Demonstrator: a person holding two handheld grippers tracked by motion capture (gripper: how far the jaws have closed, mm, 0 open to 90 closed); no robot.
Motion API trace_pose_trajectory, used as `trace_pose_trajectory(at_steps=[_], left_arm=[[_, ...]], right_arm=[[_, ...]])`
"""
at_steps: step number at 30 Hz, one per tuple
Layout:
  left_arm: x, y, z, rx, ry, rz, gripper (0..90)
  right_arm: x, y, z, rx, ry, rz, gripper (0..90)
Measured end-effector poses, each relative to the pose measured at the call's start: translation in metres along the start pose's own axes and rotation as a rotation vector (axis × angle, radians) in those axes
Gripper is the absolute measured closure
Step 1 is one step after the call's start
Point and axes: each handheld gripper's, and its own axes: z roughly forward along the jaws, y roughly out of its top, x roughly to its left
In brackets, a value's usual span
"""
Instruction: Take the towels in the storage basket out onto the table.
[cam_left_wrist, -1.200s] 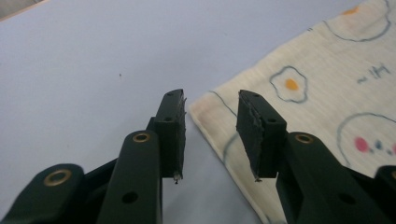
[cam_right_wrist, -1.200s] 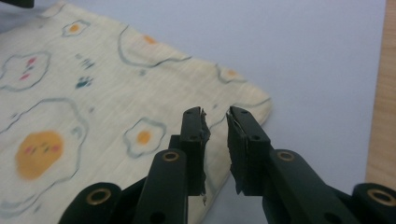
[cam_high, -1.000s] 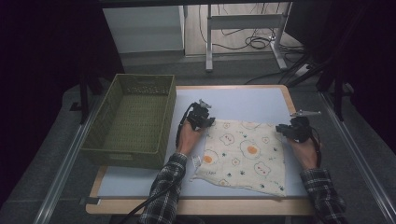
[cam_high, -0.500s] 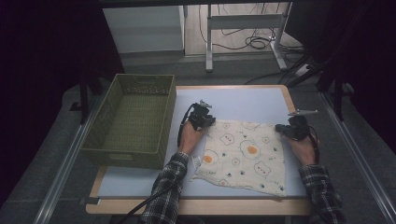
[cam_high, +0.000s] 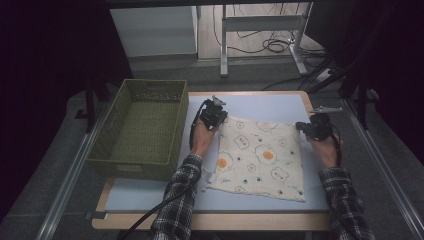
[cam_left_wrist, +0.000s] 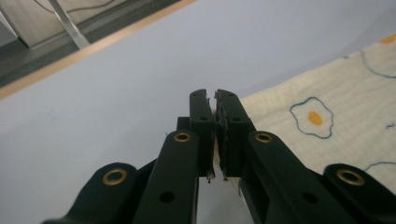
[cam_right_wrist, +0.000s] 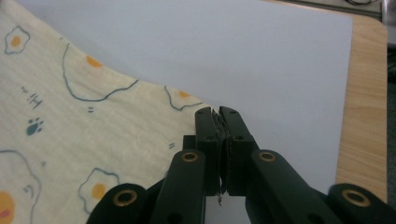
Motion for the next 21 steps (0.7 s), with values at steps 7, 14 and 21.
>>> trace_pose_trajectory(at_steps=[7,14,21], left_arm=[[-0.016,-0.016,-0.028,-0.057,-0.013,-0.001,85.8],[-0.037,-0.033,-0.053,-0.080,-0.040,0.029,85.6],[-0.051,-0.059,-0.073,-0.098,-0.099,0.073,85.4]], right_arm=[[0.011,-0.013,-0.020,-0.021,0.040,-0.013,87.2],[0.022,-0.031,-0.047,-0.035,0.079,-0.042,87.0],[0.033,-0.051,-0.069,-0.050,0.110,-0.068,86.7]])
